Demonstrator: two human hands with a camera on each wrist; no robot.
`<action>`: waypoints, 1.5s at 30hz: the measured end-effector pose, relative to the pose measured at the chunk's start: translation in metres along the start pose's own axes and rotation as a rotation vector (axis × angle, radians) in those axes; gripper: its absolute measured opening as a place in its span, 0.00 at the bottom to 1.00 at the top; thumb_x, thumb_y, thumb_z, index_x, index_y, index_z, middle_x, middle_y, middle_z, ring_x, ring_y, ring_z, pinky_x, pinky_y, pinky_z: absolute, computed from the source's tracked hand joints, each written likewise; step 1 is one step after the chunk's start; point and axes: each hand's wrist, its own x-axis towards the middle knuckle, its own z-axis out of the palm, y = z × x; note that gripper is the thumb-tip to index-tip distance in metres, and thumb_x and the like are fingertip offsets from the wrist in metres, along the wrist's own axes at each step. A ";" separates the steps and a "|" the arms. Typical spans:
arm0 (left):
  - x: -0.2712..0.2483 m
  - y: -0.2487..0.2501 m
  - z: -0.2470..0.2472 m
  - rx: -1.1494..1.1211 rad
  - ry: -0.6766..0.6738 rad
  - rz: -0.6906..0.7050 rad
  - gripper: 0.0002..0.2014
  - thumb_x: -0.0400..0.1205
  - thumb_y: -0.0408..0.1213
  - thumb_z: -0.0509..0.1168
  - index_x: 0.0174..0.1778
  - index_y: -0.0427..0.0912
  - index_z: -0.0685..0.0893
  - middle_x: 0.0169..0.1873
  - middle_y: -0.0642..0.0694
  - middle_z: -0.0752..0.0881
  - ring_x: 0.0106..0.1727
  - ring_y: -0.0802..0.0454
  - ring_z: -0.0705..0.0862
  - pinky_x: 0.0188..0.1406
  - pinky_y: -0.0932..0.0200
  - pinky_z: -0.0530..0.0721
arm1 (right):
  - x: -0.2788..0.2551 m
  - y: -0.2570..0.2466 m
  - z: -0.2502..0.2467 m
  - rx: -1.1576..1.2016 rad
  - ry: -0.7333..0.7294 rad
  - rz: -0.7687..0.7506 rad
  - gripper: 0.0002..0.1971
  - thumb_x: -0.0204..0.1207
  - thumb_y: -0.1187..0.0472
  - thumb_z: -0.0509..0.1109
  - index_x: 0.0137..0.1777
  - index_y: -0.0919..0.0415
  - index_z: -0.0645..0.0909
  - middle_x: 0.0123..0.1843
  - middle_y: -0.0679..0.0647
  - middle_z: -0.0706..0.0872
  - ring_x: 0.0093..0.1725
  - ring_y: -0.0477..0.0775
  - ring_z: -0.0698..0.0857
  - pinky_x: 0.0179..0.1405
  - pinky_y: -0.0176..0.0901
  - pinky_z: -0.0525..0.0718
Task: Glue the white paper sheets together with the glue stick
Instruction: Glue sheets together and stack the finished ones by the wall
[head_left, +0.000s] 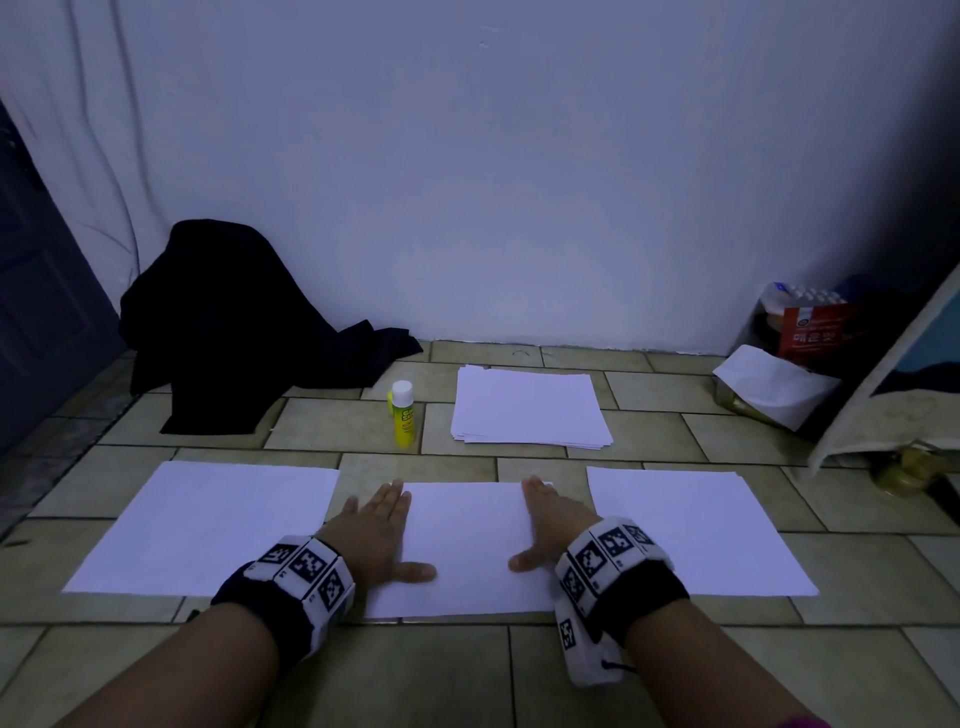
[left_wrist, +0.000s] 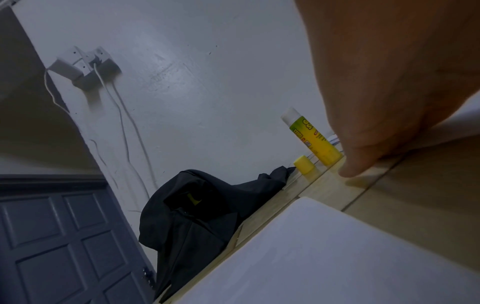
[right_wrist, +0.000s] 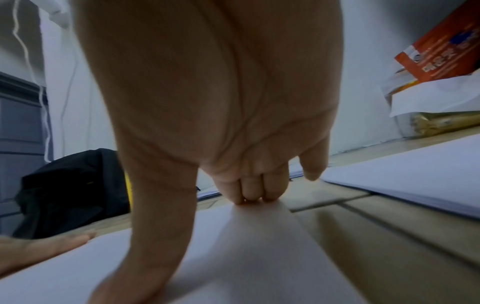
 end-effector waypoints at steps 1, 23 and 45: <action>-0.001 0.001 -0.003 0.030 0.027 -0.019 0.54 0.76 0.73 0.48 0.84 0.33 0.40 0.84 0.38 0.39 0.86 0.47 0.42 0.83 0.41 0.43 | -0.001 -0.003 0.000 0.036 0.050 0.029 0.57 0.69 0.43 0.77 0.83 0.69 0.43 0.85 0.58 0.51 0.83 0.58 0.56 0.80 0.55 0.61; 0.015 0.023 0.000 -0.017 0.169 0.067 0.56 0.76 0.63 0.67 0.83 0.28 0.44 0.83 0.33 0.40 0.85 0.38 0.41 0.83 0.45 0.51 | 0.014 -0.080 0.015 0.008 0.072 -0.107 0.36 0.79 0.59 0.66 0.83 0.58 0.51 0.85 0.51 0.48 0.83 0.61 0.49 0.78 0.60 0.61; 0.010 0.018 -0.011 0.027 0.198 0.009 0.52 0.75 0.70 0.59 0.83 0.35 0.53 0.84 0.40 0.52 0.85 0.45 0.50 0.82 0.43 0.51 | 0.006 -0.019 -0.007 -0.166 0.148 -0.028 0.47 0.65 0.41 0.79 0.79 0.60 0.61 0.79 0.58 0.61 0.79 0.60 0.59 0.77 0.61 0.61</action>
